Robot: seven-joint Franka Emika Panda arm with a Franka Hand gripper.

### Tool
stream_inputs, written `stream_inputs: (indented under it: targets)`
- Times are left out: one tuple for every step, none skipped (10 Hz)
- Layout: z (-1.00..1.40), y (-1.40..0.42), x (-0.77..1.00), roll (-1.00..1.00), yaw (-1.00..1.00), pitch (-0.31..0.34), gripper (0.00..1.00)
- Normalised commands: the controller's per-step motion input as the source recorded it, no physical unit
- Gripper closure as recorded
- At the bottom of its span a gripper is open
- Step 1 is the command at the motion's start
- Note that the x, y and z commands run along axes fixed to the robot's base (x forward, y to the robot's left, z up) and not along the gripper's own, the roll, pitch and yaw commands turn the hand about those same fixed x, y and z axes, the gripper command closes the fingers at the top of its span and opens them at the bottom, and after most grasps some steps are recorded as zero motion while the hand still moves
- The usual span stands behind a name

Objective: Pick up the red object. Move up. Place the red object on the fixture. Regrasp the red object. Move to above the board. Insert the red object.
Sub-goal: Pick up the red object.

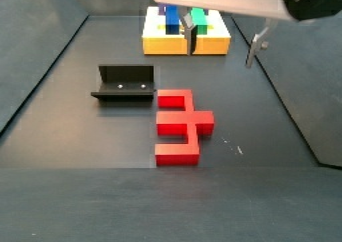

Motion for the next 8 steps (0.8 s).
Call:
stream_inputs:
  targets:
    - [-0.19, 0.15, 0.00, -0.05, -0.77, -0.159, 0.00]
    - [-0.15, 0.14, 0.00, -0.08, -0.76, -0.166, 0.00]
    - [-0.13, 0.12, 0.00, -0.11, -0.77, -0.177, 0.00]
    - [-0.13, 0.11, 0.01, -0.11, -0.78, -0.176, 0.00]
    - [-0.15, 0.11, 0.01, -0.10, -0.79, -0.169, 0.00]
    - [-0.15, 0.11, 0.01, -0.10, -0.80, -0.167, 0.00]
    - [-0.15, 0.11, 0.02, -0.09, -0.81, -0.161, 0.00]
    - [-0.15, 0.12, 0.01, -0.09, -0.80, -0.161, 0.00]
